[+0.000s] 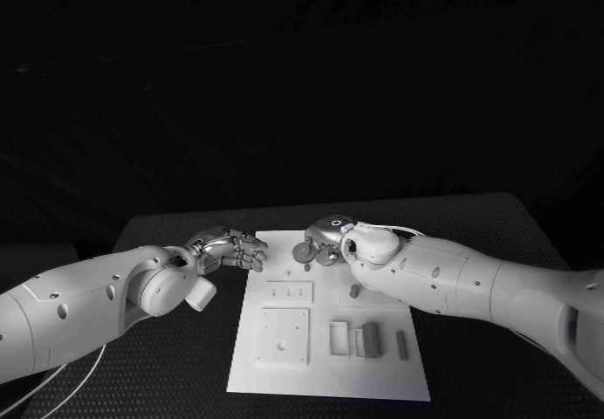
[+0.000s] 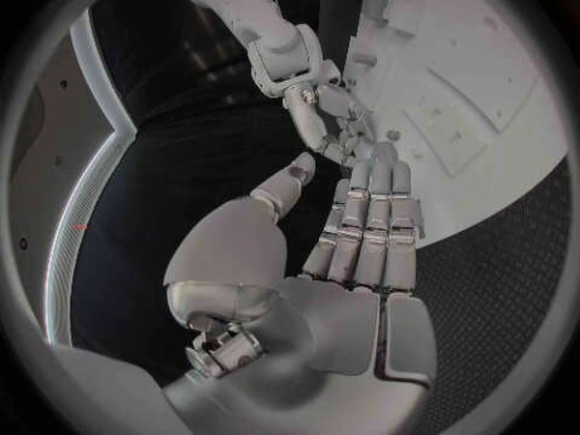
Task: Assemble the parts on the task board
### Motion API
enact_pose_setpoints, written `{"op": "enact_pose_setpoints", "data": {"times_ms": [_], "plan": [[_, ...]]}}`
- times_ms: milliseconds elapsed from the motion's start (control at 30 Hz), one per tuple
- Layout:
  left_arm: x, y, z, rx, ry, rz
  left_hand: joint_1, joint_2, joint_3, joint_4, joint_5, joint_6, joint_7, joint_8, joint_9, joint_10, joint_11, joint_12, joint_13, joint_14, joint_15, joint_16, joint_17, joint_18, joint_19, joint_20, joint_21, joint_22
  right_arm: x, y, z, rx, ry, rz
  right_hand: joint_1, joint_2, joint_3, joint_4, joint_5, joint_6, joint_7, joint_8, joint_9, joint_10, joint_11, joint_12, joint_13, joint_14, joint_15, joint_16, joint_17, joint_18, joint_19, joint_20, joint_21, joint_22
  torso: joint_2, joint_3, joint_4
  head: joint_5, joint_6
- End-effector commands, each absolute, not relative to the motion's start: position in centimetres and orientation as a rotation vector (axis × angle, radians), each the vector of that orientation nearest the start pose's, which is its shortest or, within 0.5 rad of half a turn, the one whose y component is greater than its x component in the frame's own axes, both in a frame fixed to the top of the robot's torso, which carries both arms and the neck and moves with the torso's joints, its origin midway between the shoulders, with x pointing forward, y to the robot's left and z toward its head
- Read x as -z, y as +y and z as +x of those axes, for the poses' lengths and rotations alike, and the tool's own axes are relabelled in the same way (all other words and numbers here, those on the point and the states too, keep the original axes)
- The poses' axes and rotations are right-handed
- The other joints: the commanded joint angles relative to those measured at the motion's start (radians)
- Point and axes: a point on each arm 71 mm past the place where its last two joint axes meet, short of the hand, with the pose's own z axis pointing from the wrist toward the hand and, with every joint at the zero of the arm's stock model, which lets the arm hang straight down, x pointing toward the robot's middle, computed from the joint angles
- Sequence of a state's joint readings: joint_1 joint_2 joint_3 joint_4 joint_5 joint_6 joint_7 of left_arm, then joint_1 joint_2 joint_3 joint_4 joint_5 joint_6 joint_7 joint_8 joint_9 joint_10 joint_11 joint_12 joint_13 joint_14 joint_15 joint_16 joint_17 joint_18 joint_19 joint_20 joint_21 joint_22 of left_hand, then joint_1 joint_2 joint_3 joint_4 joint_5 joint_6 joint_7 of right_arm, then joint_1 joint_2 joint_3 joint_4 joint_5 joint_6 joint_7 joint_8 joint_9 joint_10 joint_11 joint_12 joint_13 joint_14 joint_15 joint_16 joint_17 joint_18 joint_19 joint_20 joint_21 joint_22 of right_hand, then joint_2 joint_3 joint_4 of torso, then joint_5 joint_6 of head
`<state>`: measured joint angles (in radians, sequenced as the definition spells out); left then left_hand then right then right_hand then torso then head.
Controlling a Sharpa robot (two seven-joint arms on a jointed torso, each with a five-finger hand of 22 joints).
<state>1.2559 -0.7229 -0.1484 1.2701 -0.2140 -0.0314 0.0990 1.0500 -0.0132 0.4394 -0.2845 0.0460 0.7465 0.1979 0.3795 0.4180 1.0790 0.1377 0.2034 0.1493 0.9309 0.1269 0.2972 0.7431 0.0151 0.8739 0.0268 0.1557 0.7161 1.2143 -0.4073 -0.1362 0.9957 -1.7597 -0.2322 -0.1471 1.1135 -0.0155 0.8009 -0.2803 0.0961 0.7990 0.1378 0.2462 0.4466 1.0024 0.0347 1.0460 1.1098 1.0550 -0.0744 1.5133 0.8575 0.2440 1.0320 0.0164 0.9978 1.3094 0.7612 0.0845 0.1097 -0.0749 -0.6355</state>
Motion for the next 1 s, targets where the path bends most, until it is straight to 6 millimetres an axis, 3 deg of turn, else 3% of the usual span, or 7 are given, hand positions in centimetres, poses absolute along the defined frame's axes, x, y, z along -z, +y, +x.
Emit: {"op": "enact_pose_setpoints", "data": {"times_ms": [33, 300, 467, 667, 767, 833, 1000], "plan": [[22.0, 20.8, 52.0, 1.355, 1.917, -0.933, -0.009, -0.002, -0.004, 0.001, 0.005, 0.004, 0.012, -0.007, 0.001, -0.006, 0.003, 0.005, 0.001, 0.005, -0.001, -0.005, 0.001, 0.017, 0.006, 0.0, -0.005, 0.001, 23.9, -12.6, 55.5, -0.315, 1.703, -0.488, -0.014, -0.002, 0.009, -0.004, 0.001, -0.001, -0.003, 0.001, -0.001, -0.047, -0.008, 0.008, 0.0, -0.001, -0.004, 0.007, 0.002, 0.018, -0.004, 0.0, 0.01, 0.021, 0.0, -0.0002, 0.0053, -0.001, 0.0], [22.0, 21.0, 52.0, 1.35, 1.914, -0.936, -0.009, -0.001, -0.004, 0.001, 0.005, 0.004, 0.012, -0.007, 0.001, -0.006, 0.003, 0.006, 0.001, 0.005, 0.0, -0.005, 0.002, 0.017, 0.006, 0.0, -0.005, 0.001, 22.8, -13.8, 55.1, -0.387, 1.579, -0.411, -0.027, -0.018, 0.026, -0.005, 0.0, 0.008, 0.008, 0.01, 0.001, -0.038, 0.001, 0.021, -0.007, 0.008, 0.004, 0.014, 0.002, 0.018, 0.007, -0.007, 0.022, 0.019, 0.0, 0.0006, 0.0041, 0.001, 0.001], [22.0, 21.2, 52.0, 1.345, 1.908, -0.939, -0.009, -0.002, -0.004, 0.001, 0.005, 0.004, 0.012, -0.007, 0.001, -0.006, 0.003, 0.006, 0.001, 0.005, 0.0, -0.005, 0.002, 0.017, 0.006, 0.0, -0.005, 0.001, 21.5, -15.2, 54.6, -0.575, 1.497, -0.322, -0.025, -0.031, 0.033, -0.005, 0.0, 0.005, 0.008, 0.011, 0.0, -0.034, 0.001, 0.023, -0.014, 0.013, 0.005, 0.013, 0.0, 0.018, 0.013, -0.011, 0.025, 0.017, 0.0, 0.0005, 0.0029, -0.002, 0.007], [22.0, 21.7, 52.1, 1.338, 1.893, -0.942, -0.008, -0.004, -0.004, -0.001, 0.005, 0.003, 0.012, -0.007, 0.002, -0.006, 0.003, 0.006, 0.002, 0.006, -0.001, -0.005, 0.002, 0.018, 0.006, 0.0, -0.005, 0.002, 18.9, -18.0, 54.6, -0.693, 1.473, -0.187, -0.012, -0.085, 0.031, -0.004, -0.001, 0.004, 0.017, 0.015, 0.0, -0.037, 0.008, 0.021, -0.028, 0.013, 0.011, 0.002, -0.008, 0.018, 0.01, -0.014, 0.02, 0.014, -0.001, 0.0012, 0.0016, -0.006, 0.015], [22.0, 21.8, 52.3, 1.341, 1.889, -0.941, -0.008, -0.004, -0.004, -0.001, 0.005, 0.003, 0.012, -0.007, 0.002, -0.006, 0.003, 0.006, 0.002, 0.006, -0.001, -0.006, 0.003, 0.018, 0.006, 0.0, -0.005, 0.002, 18.2, -20.1, 54.6, -0.712, 1.507, -0.129, -0.018, -0.116, 0.02, 0.005, -0.003, 0.008, 0.029, 0.018, 0.001, -0.04, 0.02, 0.019, -0.034, 0.01, 0.022, -0.003, -0.011, 0.018, 0.007, -0.01, 0.016, 0.012, -0.002, 0.0019, -0.0013, -0.01, 0.02], [22.1, 21.9, 52.3, 1.341, 1.89, -0.941, -0.007, -0.004, -0.004, -0.001, 0.005, 0.006, 0.009, -0.006, 0.003, -0.006, 0.003, 0.006, 0.002, 0.006, -0.001, -0.006, 0.003, 0.018, 0.007, -0.001, -0.005, 0.002, 18.1, -21.5, 54.6, -0.716, 1.534, -0.106, -0.037, -0.133, -0.01, 0.007, -0.008, 0.011, 0.035, 0.021, 0.001, -0.044, 0.026, 0.019, -0.037, 0.008, 0.027, -0.005, -0.012, 0.018, 0.005, -0.007, 0.015, 0.013, -0.006, 0.0045, -0.0078, -0.01, 0.022], [22.7, 22.0, 52.2, 1.347, 1.902, -0.943, -0.007, -0.003, -0.003, 0.0, 0.005, 0.027, 0.002, 0.004, 0.008, 0.005, -0.002, 0.013, 0.006, 0.011, -0.003, -0.007, 0.007, 0.017, 0.009, -0.001, -0.006, 0.004, 18.3, -25.0, 54.3, -0.692, 1.587, -0.07, -0.049, -0.141, -0.1, -0.008, -0.006, 0.025, 0.039, 0.032, 0.005, -0.06, 0.032, 0.022, -0.044, -0.005, 0.034, -0.007, -0.012, 0.018, -0.01, -0.003, 0.01, 0.015, -0.013, 0.009, -0.0214, -0.011, 0.027]]}}
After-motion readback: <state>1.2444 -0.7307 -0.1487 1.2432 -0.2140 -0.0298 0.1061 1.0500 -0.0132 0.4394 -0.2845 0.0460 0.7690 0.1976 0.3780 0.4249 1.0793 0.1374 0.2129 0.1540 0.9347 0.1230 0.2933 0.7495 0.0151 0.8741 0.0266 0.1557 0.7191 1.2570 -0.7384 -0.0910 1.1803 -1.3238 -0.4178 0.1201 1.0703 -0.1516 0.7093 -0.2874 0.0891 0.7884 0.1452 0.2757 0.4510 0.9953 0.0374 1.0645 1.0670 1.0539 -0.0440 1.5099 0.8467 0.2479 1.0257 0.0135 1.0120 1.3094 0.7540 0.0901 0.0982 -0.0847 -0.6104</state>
